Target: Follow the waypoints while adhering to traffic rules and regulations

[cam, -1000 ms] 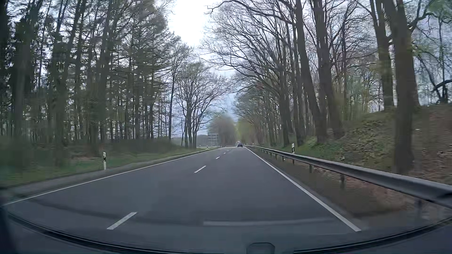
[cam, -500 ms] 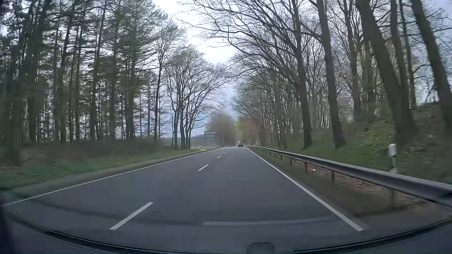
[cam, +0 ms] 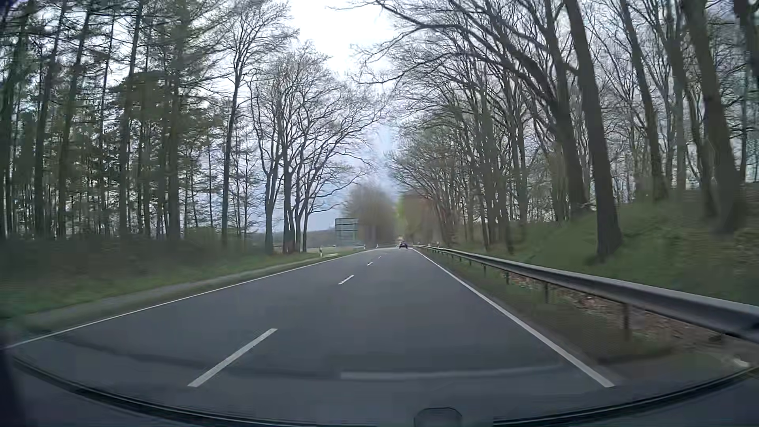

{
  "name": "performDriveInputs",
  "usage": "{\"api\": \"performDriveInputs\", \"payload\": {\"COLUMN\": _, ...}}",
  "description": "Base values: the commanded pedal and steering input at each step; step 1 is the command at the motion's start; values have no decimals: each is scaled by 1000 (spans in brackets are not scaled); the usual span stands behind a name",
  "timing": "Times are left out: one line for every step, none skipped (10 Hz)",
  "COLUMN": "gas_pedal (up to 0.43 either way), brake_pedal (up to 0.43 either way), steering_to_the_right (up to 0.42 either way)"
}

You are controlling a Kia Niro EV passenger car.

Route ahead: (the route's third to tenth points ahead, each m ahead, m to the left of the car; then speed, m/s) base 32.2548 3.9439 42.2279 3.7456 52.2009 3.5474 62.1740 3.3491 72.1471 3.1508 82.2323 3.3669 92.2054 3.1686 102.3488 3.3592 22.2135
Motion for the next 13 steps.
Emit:
{"api": "performDriveInputs", "payload": {"gas_pedal": 240, "brake_pedal": 0, "steering_to_the_right": -2}}
{"api": "performDriveInputs", "payload": {"gas_pedal": 248, "brake_pedal": 0, "steering_to_the_right": -2}}
{"api": "performDriveInputs", "payload": {"gas_pedal": 248, "brake_pedal": 6, "steering_to_the_right": -1}}
{"api": "performDriveInputs", "payload": {"gas_pedal": 268, "brake_pedal": 0, "steering_to_the_right": -2}}
{"api": "performDriveInputs", "payload": {"gas_pedal": 287, "brake_pedal": 0, "steering_to_the_right": -1}}
{"api": "performDriveInputs", "payload": {"gas_pedal": 311, "brake_pedal": 0, "steering_to_the_right": -1}}
{"api": "performDriveInputs", "payload": {"gas_pedal": 319, "brake_pedal": 0, "steering_to_the_right": -1}}
{"api": "performDriveInputs", "payload": {"gas_pedal": 319, "brake_pedal": 0, "steering_to_the_right": -1}}
{"api": "performDriveInputs", "payload": {"gas_pedal": 319, "brake_pedal": 0, "steering_to_the_right": -1}}
{"api": "performDriveInputs", "payload": {"gas_pedal": 319, "brake_pedal": 0, "steering_to_the_right": -1}}
{"api": "performDriveInputs", "payload": {"gas_pedal": 319, "brake_pedal": 6, "steering_to_the_right": -1}}
{"api": "performDriveInputs", "payload": {"gas_pedal": 319, "brake_pedal": 0, "steering_to_the_right": -1}}
{"api": "performDriveInputs", "payload": {"gas_pedal": 319, "brake_pedal": 6, "steering_to_the_right": -1}}
